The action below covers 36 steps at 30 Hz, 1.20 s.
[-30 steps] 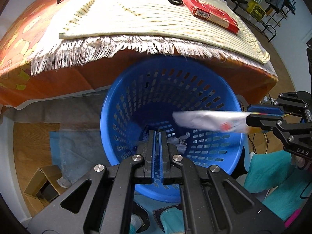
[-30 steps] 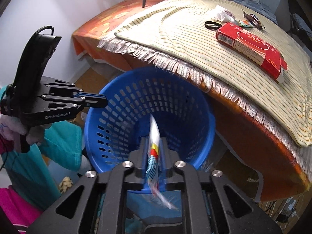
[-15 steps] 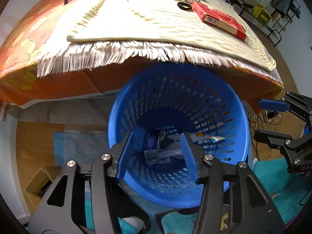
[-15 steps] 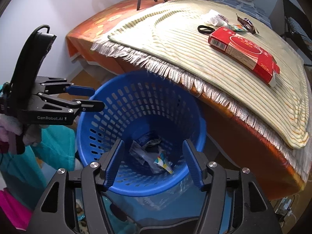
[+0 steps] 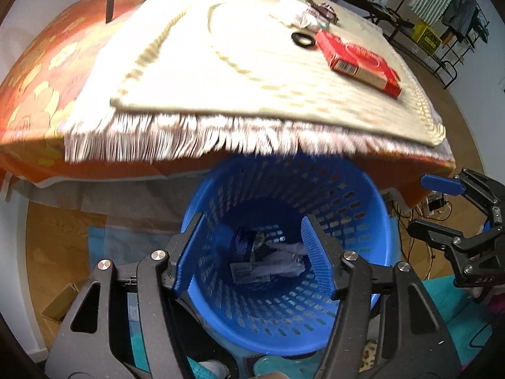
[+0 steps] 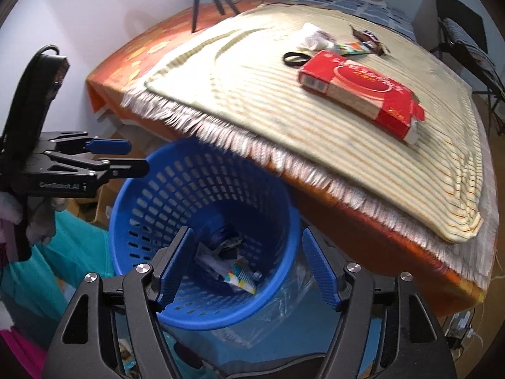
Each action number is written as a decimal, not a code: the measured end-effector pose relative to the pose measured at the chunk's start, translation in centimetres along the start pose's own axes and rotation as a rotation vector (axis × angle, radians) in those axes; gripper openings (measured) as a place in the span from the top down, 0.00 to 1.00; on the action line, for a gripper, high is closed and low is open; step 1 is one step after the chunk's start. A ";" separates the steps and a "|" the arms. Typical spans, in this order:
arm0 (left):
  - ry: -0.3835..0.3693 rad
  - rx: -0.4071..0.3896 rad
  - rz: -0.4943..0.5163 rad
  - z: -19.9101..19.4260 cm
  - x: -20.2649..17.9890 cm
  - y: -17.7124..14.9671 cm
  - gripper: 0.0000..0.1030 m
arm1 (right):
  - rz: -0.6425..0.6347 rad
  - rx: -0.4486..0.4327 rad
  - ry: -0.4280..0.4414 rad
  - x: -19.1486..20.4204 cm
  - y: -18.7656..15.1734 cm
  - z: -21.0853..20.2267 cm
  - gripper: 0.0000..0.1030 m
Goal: Collect trash
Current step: 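Move both grippers back over the bed toward the remaining items, then grasp the black hair tie with the left gripper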
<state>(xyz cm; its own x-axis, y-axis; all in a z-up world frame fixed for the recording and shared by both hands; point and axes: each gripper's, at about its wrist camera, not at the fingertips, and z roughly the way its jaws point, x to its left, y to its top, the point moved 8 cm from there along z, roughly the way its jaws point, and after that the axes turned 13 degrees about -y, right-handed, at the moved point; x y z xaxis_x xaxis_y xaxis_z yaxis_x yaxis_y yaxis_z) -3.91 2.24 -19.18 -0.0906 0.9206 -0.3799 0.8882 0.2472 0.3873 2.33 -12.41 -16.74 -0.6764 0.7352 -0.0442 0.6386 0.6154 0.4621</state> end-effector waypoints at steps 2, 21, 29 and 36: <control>-0.011 -0.004 0.001 -0.1 -0.3 0.9 0.38 | 0.019 -0.001 -0.001 -0.6 0.5 0.0 0.31; -0.042 -0.055 0.109 1.2 -3.8 14.0 0.38 | 0.229 -0.230 0.026 -12.1 11.1 -1.1 0.22; -0.076 -0.039 0.064 4.3 -3.4 17.6 0.41 | 0.238 -0.182 0.037 -14.4 14.8 2.3 0.22; -0.081 -0.027 0.050 7.0 -3.4 20.5 0.58 | 0.294 -0.104 0.099 -15.3 16.7 5.7 0.22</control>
<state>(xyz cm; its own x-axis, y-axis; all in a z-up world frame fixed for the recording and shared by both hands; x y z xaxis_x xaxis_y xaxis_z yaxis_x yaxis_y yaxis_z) 17.77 2.09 -15.88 -0.0087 0.9049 -0.4255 0.8781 0.2105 0.4296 25.43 -11.72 -13.42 -0.5044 0.8426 0.1885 0.7745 0.3450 0.5303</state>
